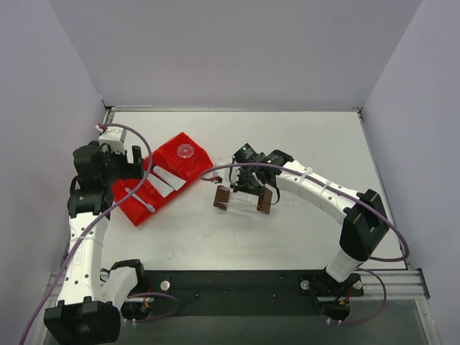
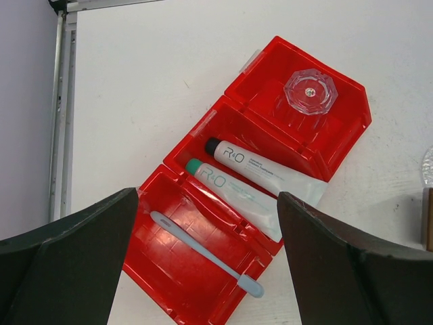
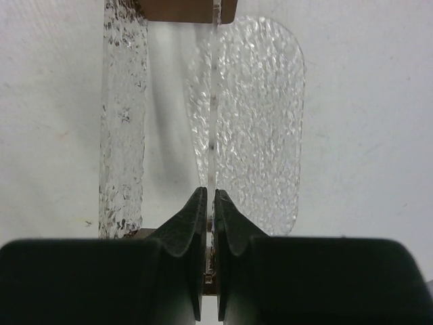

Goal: Prepare toiletry sets of a toothbrush and toothpaste on the tray

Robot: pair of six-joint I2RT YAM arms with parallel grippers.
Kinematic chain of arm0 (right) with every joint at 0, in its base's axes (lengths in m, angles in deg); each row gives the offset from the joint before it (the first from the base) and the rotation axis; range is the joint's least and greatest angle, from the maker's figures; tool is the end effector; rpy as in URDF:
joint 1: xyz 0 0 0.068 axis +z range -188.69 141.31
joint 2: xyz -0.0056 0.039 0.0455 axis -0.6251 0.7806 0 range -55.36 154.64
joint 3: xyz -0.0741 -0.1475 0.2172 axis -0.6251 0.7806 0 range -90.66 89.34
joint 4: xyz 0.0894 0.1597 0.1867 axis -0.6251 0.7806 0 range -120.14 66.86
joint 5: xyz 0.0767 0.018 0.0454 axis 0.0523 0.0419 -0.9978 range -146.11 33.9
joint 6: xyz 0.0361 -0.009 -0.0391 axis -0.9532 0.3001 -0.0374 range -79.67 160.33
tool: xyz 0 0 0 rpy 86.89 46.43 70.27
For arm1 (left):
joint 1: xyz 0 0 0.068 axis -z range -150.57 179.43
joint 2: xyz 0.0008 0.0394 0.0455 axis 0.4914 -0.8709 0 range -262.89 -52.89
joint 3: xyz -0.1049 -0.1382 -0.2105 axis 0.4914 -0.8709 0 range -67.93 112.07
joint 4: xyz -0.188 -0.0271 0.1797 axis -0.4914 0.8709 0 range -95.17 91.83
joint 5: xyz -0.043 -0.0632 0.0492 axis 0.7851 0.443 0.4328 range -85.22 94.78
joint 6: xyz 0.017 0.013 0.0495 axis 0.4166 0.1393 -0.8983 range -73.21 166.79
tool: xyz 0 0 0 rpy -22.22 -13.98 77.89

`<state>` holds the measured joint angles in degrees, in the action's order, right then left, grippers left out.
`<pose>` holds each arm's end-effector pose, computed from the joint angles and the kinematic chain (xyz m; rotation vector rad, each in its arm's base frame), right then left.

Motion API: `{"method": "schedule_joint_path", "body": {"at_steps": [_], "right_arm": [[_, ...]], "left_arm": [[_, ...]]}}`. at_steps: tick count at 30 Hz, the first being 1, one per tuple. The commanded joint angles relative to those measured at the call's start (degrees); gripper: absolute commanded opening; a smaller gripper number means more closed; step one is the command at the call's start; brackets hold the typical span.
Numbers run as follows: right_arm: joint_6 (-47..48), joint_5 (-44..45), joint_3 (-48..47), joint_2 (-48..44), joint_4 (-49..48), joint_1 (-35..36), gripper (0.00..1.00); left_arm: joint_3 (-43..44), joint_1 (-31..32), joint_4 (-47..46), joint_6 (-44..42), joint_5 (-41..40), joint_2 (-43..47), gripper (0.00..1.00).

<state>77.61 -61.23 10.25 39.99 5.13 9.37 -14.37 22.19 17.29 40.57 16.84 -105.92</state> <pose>0.2414 0.2735 0.2796 -1.7055 1.7934 0.1914 0.2060 0.0187 0.3459 0.1209 1.9413 -0.0499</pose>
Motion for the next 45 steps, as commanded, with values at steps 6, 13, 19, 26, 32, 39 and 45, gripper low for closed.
{"method": "schedule_joint_path", "body": {"at_steps": [6,13,19,26,32,39,45], "right_arm": [[3.5,-1.5,3.6,-7.1,-1.9,-3.8,0.0],[6.0,4.9,8.4,-11.1,-11.8,-4.0,0.0],[9.5,15.5,15.4,-13.9,-27.0,-4.2,0.0],[14.1,20.5,25.4,-18.8,-42.6,-4.2,0.0],[24.5,21.3,38.3,-21.9,-63.0,-4.2,0.0],[36.0,18.7,54.7,-20.5,-91.6,-4.2,0.0],[44.2,13.6,64.8,-13.4,-115.2,-4.9,0.0]], "left_arm": [[-0.2,-0.5,-2.5,0.1,0.9,0.7,0.95],[-0.6,-0.6,-2.7,0.0,0.6,0.7,0.95],[-0.2,-0.7,-2.9,0.2,-0.4,0.3,0.95],[0.1,-0.7,-3.3,0.4,-2.0,-0.2,0.95],[-0.9,-0.8,-5.2,0.6,-4.8,-0.7,0.95],[-1.4,-1.1,-5.8,0.6,-7.3,-1.9,0.95],[-1.2,-1.7,-5.4,0.5,-8.5,-2.2,0.95]]}}
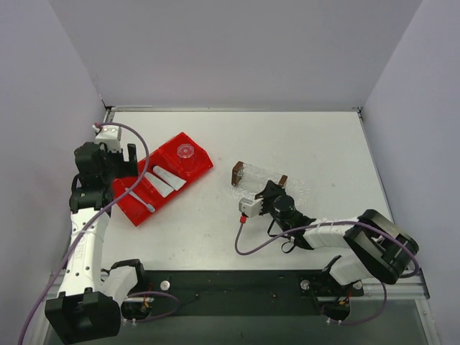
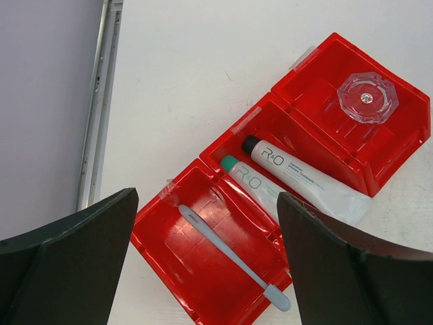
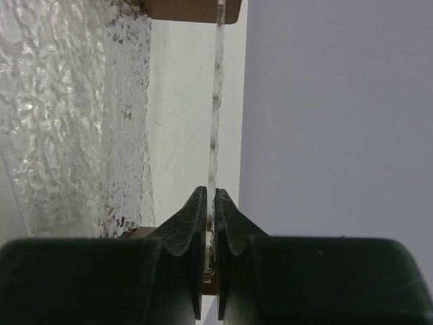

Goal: Prepare toiletry sets of a toothbrush and toothpaste on the tray

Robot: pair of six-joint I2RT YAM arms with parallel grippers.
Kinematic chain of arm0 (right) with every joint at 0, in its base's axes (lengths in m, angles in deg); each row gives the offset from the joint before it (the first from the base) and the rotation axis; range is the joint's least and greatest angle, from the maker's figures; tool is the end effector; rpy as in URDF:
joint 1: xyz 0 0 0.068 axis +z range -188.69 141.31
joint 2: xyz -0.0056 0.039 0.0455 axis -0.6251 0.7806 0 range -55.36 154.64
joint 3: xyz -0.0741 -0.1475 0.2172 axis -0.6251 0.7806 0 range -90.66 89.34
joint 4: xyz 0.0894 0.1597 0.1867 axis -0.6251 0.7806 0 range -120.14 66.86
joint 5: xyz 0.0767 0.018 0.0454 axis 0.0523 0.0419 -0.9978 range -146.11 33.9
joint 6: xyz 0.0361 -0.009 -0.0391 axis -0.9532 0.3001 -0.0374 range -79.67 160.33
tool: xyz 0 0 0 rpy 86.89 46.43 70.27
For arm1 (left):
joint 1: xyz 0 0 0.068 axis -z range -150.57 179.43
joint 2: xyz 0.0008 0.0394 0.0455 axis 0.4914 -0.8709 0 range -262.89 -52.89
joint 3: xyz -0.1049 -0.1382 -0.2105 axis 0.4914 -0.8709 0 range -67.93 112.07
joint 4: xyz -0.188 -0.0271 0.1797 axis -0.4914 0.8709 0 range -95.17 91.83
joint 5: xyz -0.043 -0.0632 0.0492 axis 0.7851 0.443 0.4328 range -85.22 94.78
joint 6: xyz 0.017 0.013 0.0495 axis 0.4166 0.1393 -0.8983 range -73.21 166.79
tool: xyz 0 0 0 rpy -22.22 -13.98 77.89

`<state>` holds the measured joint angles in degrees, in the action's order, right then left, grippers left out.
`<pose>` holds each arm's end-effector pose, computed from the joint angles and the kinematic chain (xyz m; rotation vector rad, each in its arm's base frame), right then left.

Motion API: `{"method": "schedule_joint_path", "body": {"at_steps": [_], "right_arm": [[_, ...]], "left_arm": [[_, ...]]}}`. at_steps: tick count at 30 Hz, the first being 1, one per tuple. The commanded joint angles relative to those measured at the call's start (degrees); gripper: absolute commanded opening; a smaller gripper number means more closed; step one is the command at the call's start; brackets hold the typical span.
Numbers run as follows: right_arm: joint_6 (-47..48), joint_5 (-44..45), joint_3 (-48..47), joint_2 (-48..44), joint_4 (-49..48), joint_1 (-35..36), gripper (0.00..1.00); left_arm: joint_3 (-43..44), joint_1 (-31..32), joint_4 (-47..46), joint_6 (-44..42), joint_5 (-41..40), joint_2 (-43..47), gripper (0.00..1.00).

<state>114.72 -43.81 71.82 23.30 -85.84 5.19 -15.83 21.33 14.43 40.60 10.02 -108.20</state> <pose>0.1835 0.1659 0.1764 -1.3643 1.0082 -0.5793 0.2170 0.0276 0.3342 0.0268 1.9677 0.0733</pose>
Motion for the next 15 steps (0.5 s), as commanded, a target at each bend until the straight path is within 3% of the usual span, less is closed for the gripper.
{"method": "schedule_joint_path", "body": {"at_steps": [1,4,12,15], "right_arm": [[7.5,-4.6,4.8,5.8,-29.2,-1.2,0.0],[9.3,-7.4,6.5,12.1,-39.5,-2.5,0.0],[6.7,-7.6,5.0,15.2,-39.5,-4.9,0.0],[6.5,-7.2,5.1,14.6,-39.5,-4.9,0.1]], "left_arm": [[0.3,-1.0,-2.5,0.5,-1.9,0.1,0.95],[-0.2,-1.4,-2.6,0.3,-2.0,0.2,0.95],[-0.7,-2.1,-2.8,0.1,-1.6,-0.1,0.95],[-0.9,-2.1,-2.8,0.1,-1.3,-0.3,0.95]]}}
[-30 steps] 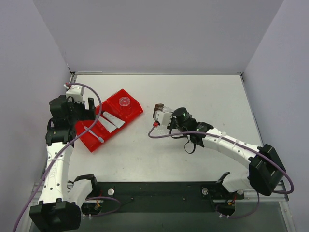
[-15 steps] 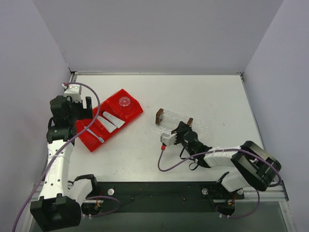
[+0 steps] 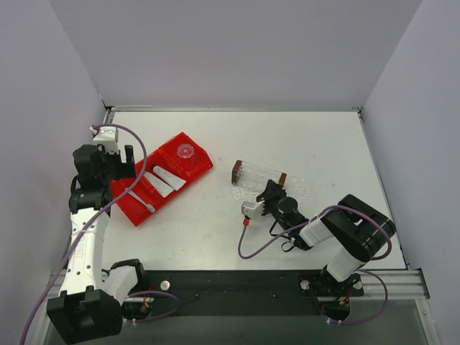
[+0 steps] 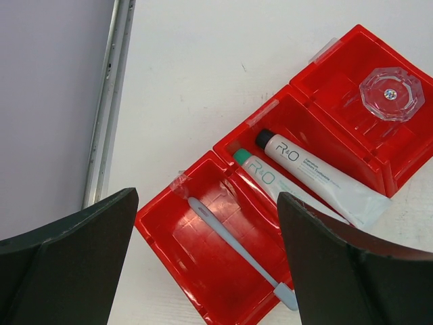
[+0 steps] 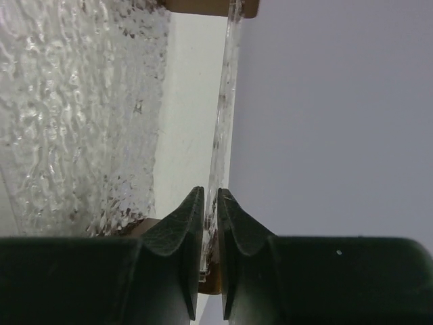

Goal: Prepare toiletry sets of a toothbrush and toothpaste on the tray

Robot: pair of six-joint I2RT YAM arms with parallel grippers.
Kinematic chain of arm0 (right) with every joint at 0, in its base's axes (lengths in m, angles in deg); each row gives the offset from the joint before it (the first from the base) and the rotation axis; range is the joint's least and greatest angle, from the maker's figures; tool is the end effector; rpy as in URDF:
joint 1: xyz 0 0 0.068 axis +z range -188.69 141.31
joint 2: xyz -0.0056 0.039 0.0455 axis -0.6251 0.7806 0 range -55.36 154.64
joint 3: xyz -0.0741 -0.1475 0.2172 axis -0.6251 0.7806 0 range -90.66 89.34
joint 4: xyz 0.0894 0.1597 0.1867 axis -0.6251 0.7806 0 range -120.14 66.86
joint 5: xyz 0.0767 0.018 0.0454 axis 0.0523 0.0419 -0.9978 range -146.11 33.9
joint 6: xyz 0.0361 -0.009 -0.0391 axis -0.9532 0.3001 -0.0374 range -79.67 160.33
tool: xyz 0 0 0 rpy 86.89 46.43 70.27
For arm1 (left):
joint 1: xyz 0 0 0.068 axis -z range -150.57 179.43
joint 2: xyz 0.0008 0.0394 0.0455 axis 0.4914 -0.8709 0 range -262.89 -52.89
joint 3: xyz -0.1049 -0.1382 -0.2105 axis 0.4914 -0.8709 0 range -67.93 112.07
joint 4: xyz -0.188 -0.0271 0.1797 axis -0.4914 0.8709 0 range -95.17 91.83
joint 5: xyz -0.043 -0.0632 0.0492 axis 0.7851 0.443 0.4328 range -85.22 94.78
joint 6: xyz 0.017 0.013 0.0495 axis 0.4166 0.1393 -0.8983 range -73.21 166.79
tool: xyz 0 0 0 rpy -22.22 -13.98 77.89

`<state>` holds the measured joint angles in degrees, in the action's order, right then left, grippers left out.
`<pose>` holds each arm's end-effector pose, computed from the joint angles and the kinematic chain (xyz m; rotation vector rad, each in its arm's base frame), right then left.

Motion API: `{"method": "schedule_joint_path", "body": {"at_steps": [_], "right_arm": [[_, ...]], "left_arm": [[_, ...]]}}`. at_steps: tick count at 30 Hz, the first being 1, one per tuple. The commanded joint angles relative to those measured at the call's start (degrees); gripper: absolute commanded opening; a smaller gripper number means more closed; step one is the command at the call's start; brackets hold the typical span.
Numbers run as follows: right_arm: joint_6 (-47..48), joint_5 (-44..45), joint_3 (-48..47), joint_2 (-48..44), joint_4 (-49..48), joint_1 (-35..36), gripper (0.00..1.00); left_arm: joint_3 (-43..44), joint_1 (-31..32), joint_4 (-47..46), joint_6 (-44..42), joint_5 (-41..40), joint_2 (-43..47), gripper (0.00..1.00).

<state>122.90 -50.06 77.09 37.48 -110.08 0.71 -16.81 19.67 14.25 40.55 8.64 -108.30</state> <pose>0.1892 0.1506 0.1440 -1.3758 0.8599 -0.6689 0.2165 0.0348 0.3282 -0.0175 1.9854 0.1143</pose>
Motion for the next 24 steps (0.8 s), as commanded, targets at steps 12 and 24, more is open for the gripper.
{"method": "schedule_joint_path", "body": {"at_steps": [12,24], "right_arm": [[-11.7,3.3,-1.8,-14.6,8.2,1.1,0.5],[-42.5,-7.3,-27.0,-33.2,71.2,0.2,0.59]], "left_arm": [[-0.8,-0.5,-3.8,-0.1,0.9,-1.0,0.95],[-1.2,-0.6,-4.0,-0.2,2.6,-0.1,0.95]]}}
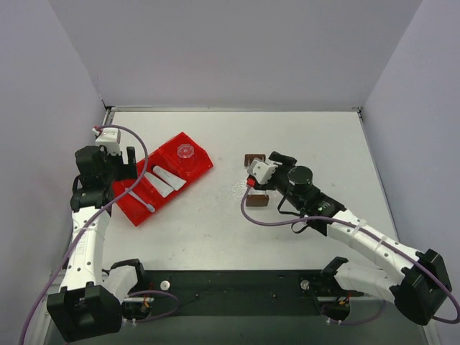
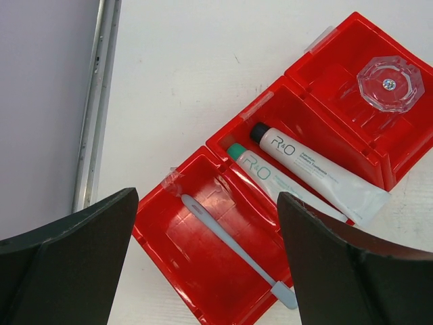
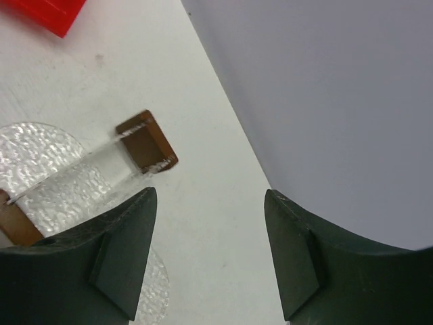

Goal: Prepare toiletry sets of a toothbrush and toothpaste on the tray

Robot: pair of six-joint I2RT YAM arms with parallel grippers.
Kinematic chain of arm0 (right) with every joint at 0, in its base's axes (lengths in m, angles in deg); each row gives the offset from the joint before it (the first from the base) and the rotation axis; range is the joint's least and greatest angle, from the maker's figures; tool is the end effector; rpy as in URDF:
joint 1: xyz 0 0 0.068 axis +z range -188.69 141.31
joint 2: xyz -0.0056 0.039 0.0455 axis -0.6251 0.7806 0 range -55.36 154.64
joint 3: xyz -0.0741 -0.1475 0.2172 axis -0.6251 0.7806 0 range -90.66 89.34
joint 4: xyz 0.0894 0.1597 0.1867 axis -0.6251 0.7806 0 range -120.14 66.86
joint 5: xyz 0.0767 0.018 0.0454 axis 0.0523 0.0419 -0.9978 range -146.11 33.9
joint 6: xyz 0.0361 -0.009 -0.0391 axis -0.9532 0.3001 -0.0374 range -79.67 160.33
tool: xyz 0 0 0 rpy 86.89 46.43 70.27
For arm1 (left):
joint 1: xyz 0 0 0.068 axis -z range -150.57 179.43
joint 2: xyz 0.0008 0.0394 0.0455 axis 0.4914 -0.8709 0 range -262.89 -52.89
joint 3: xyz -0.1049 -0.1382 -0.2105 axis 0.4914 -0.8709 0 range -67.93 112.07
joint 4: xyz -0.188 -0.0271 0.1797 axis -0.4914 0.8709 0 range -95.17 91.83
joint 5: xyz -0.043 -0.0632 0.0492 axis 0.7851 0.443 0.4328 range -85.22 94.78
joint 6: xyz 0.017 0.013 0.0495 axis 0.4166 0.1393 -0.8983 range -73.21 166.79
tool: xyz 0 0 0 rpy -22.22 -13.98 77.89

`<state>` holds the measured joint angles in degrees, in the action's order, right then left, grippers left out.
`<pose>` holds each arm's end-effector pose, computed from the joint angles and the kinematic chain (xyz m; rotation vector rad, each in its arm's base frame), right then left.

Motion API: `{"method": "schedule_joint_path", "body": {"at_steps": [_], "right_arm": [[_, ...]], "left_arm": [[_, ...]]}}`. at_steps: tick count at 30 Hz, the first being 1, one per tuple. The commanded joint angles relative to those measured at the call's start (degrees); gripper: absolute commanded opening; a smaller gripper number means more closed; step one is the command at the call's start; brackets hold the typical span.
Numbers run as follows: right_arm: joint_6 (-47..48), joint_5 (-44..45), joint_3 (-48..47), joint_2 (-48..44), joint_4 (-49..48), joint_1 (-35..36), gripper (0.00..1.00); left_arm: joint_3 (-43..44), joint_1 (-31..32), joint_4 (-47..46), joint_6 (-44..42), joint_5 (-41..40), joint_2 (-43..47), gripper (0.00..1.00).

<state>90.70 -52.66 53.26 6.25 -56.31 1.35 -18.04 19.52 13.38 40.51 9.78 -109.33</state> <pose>0.1936 0.1599 0.2956 -1.0748 1.1343 -0.1889 0.2207 0.0354 0.3186 -0.0081 2.0083 0.0931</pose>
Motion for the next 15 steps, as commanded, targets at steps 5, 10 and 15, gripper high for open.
{"method": "schedule_joint_path", "body": {"at_steps": [5,10,15], "right_arm": [[-13.1,-4.3,-4.1,0.8,18.6,-0.7,0.59],[-23.3,-5.4,-10.2,7.7,20.4,-3.5,0.59],[-32.6,-8.4,-16.9,14.2,25.5,-6.3,0.61]], "left_arm": [[0.1,-0.5,-3.2,0.1,2.4,1.7,0.95],[0.2,-0.5,-2.8,0.1,3.2,2.2,0.95],[0.1,-0.5,-3.0,0.5,3.8,1.7,0.95]]}}
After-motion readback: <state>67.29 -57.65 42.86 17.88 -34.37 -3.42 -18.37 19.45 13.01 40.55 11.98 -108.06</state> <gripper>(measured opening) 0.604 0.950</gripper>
